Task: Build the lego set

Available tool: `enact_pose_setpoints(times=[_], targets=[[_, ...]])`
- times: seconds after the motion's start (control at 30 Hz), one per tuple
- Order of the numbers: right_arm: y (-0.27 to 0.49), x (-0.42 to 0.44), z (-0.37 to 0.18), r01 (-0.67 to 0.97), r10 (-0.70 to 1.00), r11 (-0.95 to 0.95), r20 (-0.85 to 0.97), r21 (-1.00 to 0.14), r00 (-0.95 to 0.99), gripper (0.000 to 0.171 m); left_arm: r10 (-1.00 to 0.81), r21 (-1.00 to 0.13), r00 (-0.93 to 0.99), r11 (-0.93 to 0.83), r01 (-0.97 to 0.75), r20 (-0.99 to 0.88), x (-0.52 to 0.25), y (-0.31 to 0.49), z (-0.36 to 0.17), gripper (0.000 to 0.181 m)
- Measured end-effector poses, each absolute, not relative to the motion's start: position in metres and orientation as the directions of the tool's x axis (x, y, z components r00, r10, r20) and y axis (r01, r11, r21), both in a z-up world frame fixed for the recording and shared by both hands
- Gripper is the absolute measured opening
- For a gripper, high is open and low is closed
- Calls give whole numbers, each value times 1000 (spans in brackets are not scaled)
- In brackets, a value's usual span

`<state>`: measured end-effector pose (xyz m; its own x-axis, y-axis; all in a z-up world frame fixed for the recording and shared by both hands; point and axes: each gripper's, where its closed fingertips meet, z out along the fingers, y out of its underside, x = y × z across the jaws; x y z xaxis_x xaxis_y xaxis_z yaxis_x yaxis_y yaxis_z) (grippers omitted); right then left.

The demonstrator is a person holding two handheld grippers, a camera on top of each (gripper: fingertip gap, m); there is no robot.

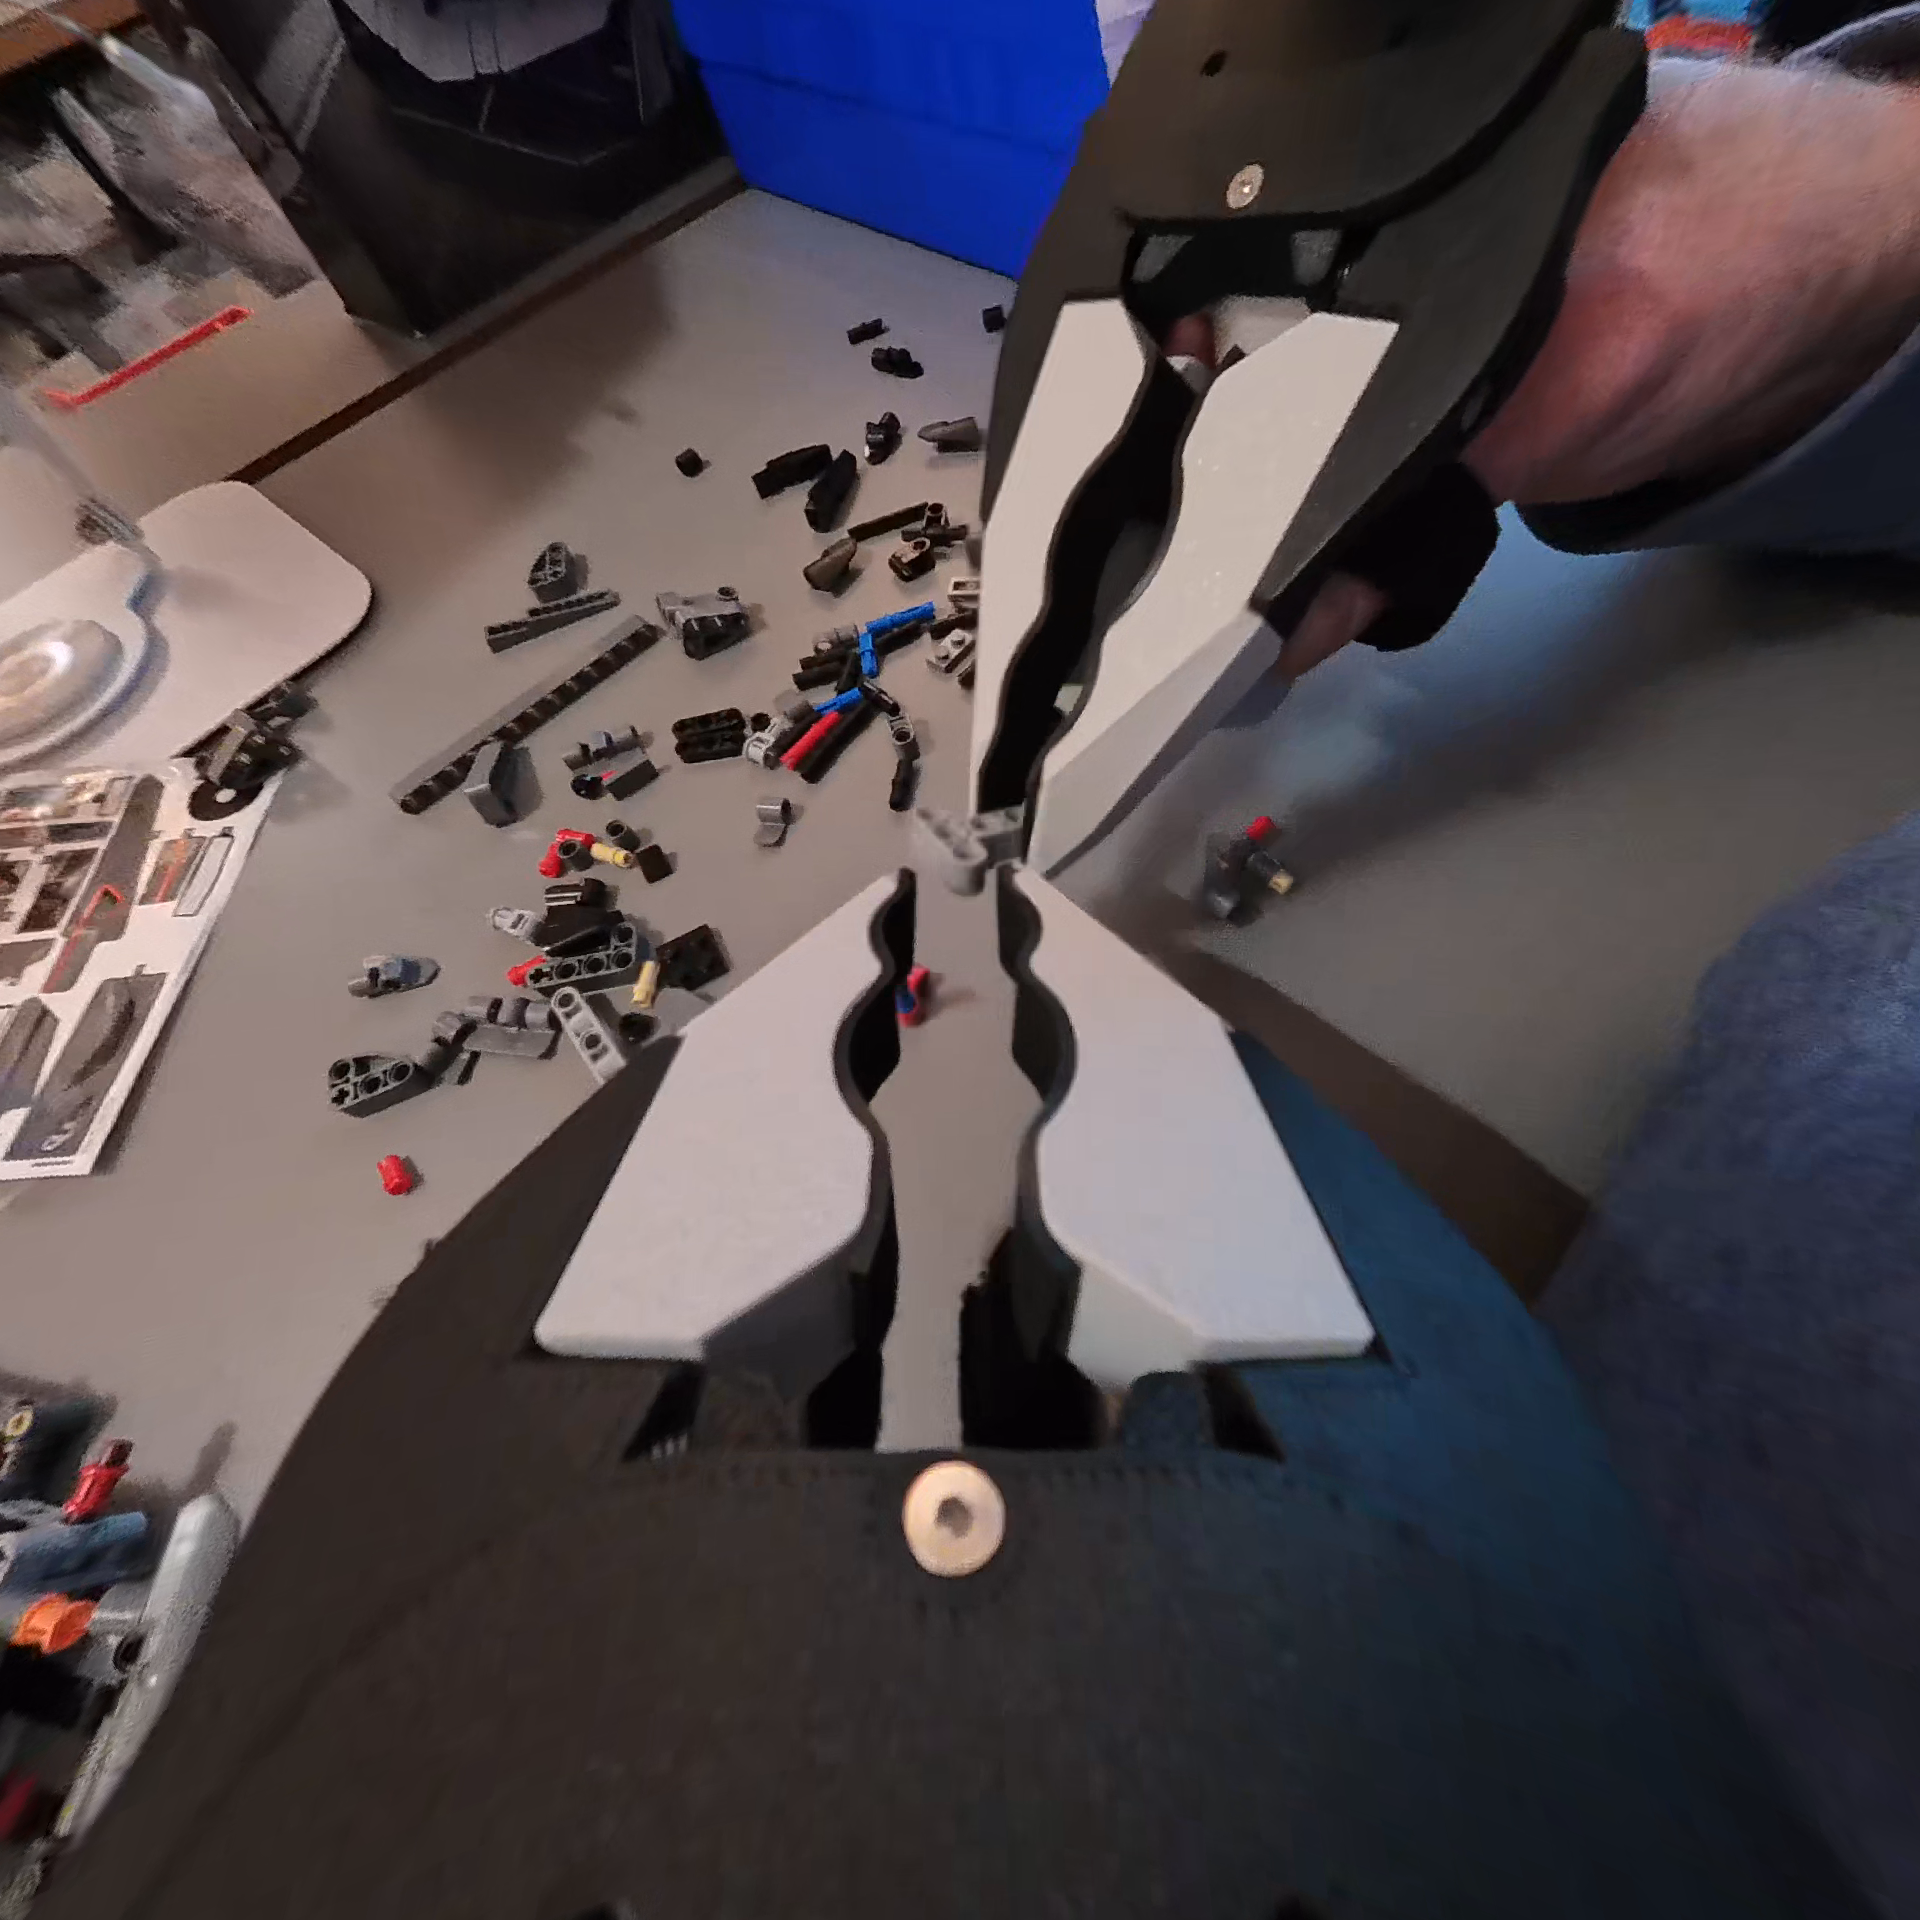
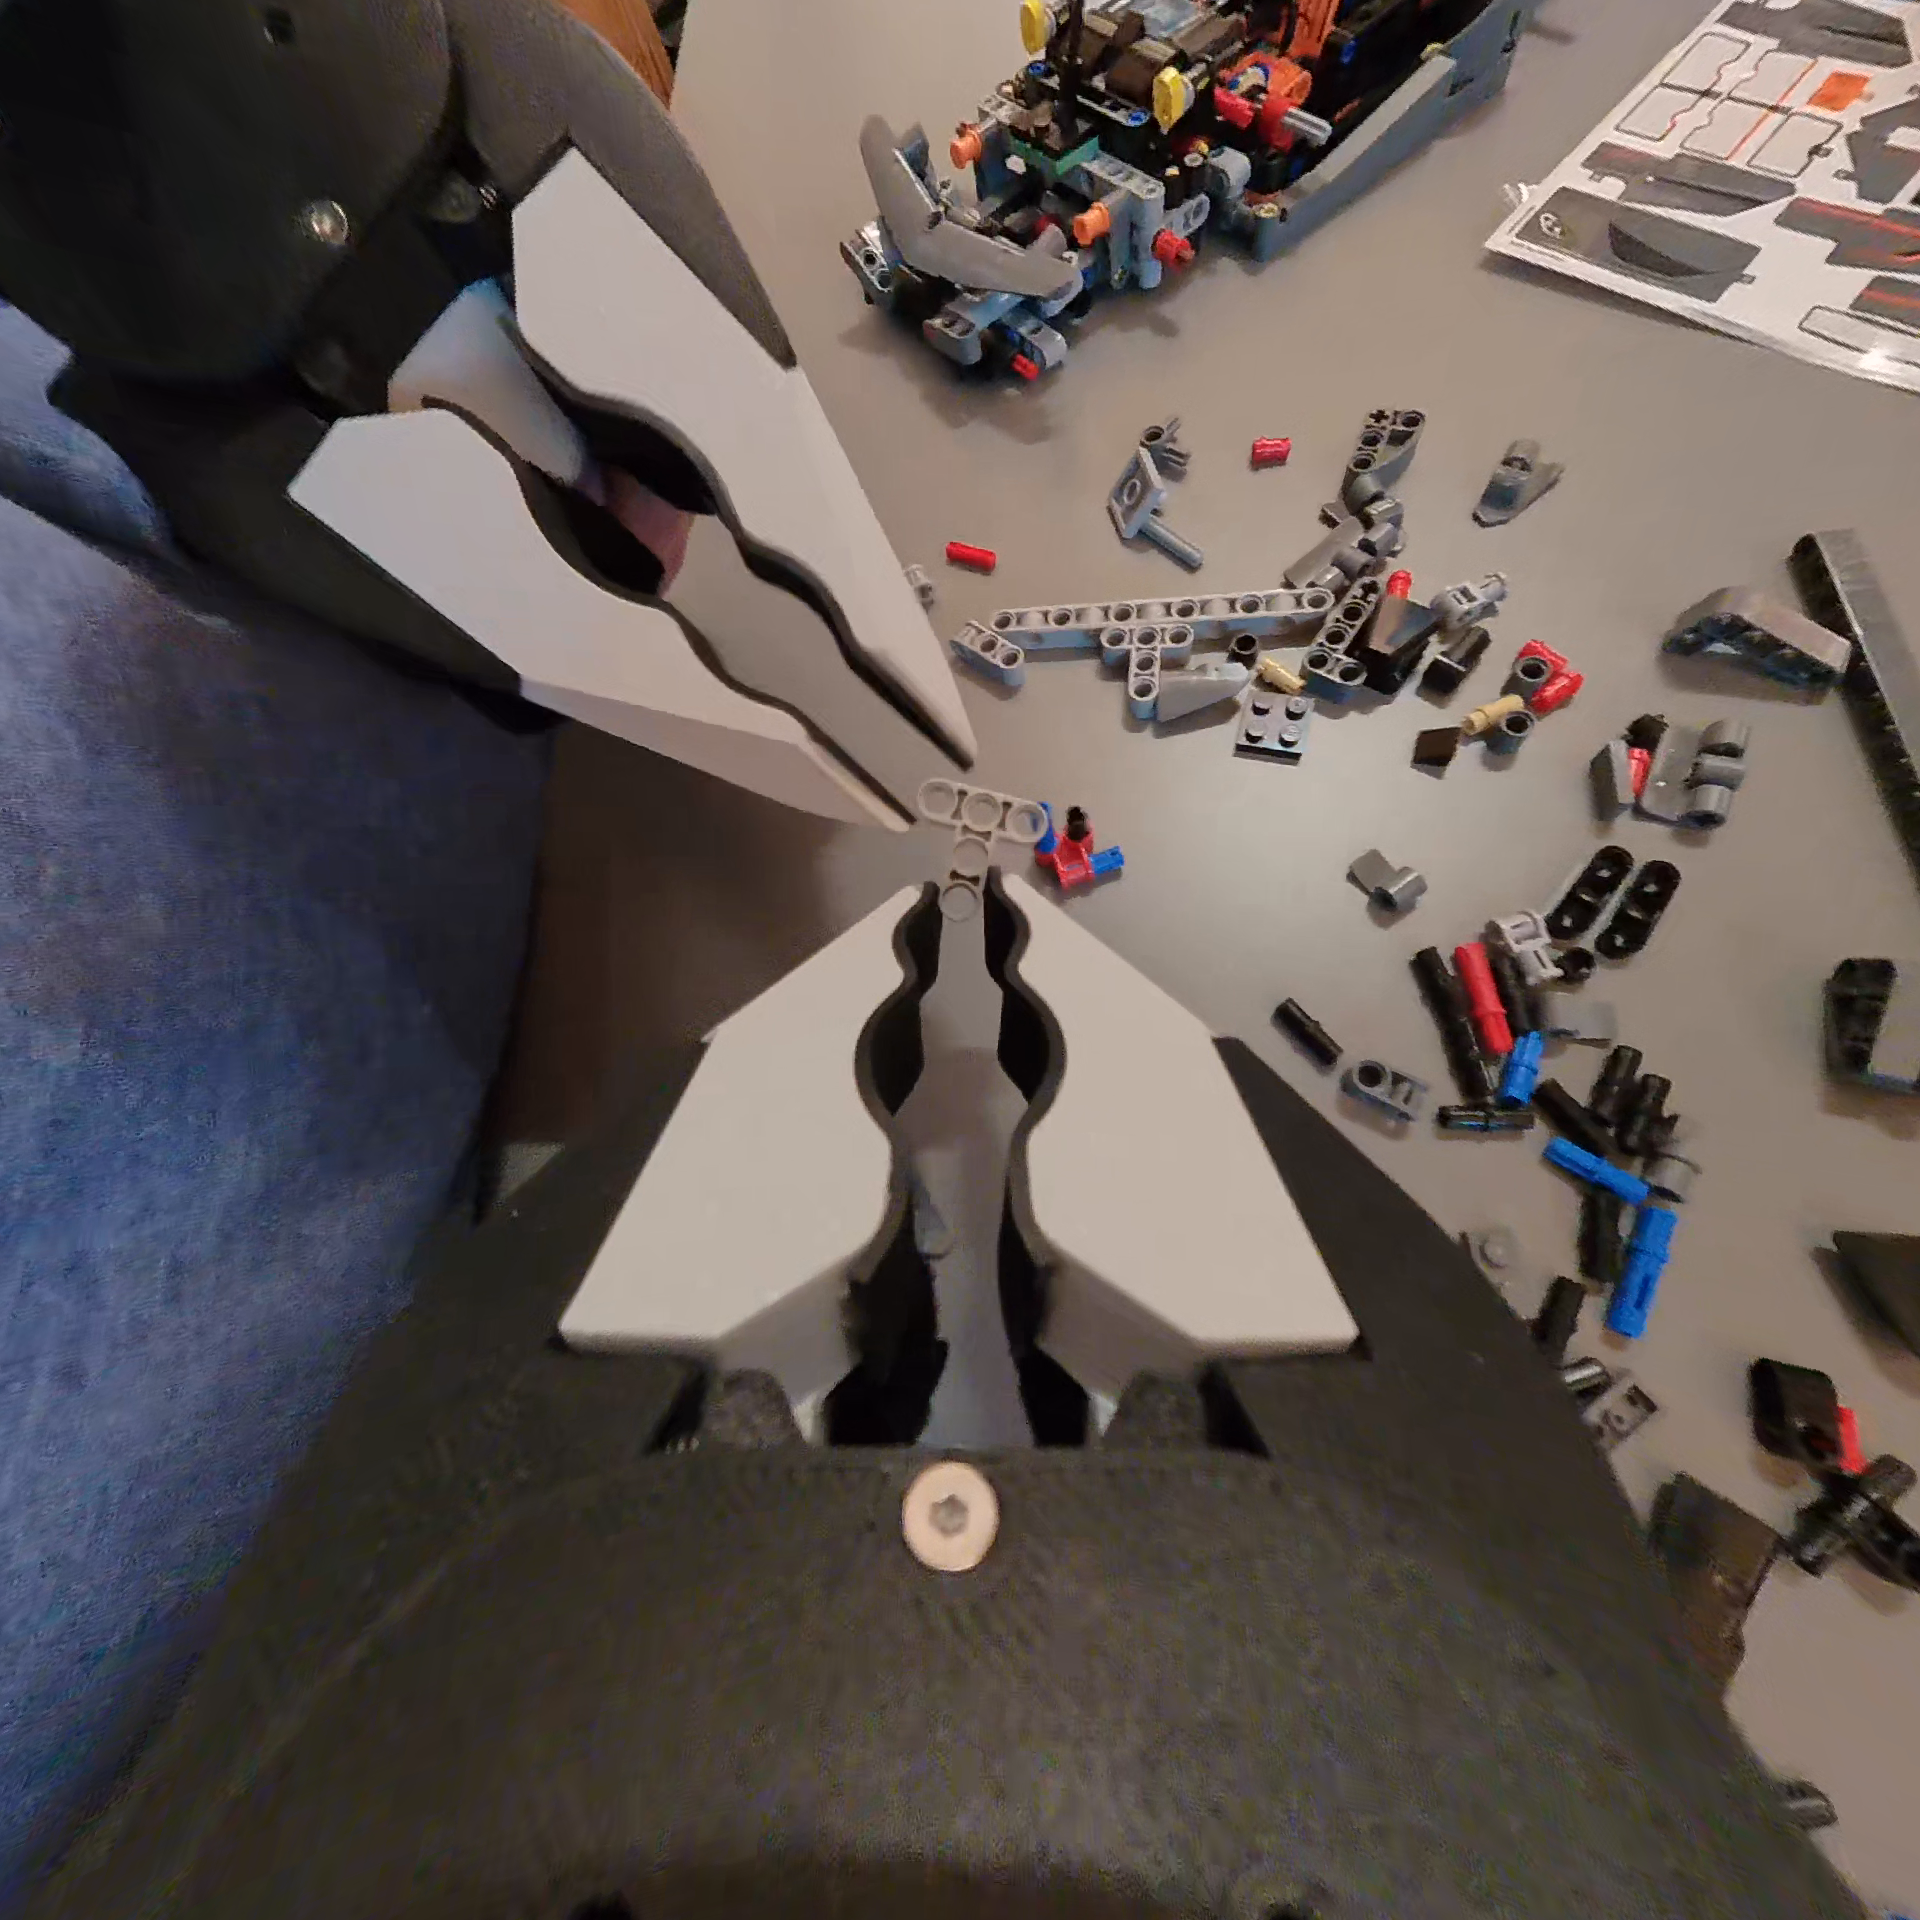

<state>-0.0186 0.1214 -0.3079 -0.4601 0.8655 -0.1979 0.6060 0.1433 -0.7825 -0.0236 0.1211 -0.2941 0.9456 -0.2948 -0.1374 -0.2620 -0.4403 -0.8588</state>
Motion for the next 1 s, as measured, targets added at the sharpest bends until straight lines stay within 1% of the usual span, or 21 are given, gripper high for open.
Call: enact_pose_setpoints(times=[0.07,0.17,0.27,0.4,0.57,0.67,0.83,0.9,1.0], targets=[[128,-18,-310,614,870,141,-199,-776,-451,6,-312,-843,943,-473,-255,-110,-32,119,-300,21],[135,-16,-315,623,877,151,-187,-767,-443,6,-327,-803,943,-542,-247,-69,-44,121,-314,24],[137,-14,-318,627,877,163,-179,-762,-445,6,-374,-774,923,-558,-298,-87,-46,124,-323,17],[138,-13,-321,628,875,166,-180,-760,-449,5,-416,-763,900,-537,-359,-130,-41,128,-327,15],[137,-13,-323,628,872,177,-175,-758,-457,5,-452,-726,869,-526,-443,-202,-34,126,-337,3],[137,-12,-323,628,871,181,-172,-757,-460,5,-464,-712,844,-495,-499,-269,-29,123,-338,3],[137,-12,-324,629,869,189,-169,-754,-464,5,-490,-646,761,-424,-635,-426,-20,116,-340,4],[136,-12,-324,629,869,191,-167,-754,-465,5,-520,-617,730,-414,-669,-443,-15,111,-346,4],[136,-11,-324,628,869,198,-163,-753,-468,5,-534,-600,704,-393,-697,-468,-9,104,-350,12]])
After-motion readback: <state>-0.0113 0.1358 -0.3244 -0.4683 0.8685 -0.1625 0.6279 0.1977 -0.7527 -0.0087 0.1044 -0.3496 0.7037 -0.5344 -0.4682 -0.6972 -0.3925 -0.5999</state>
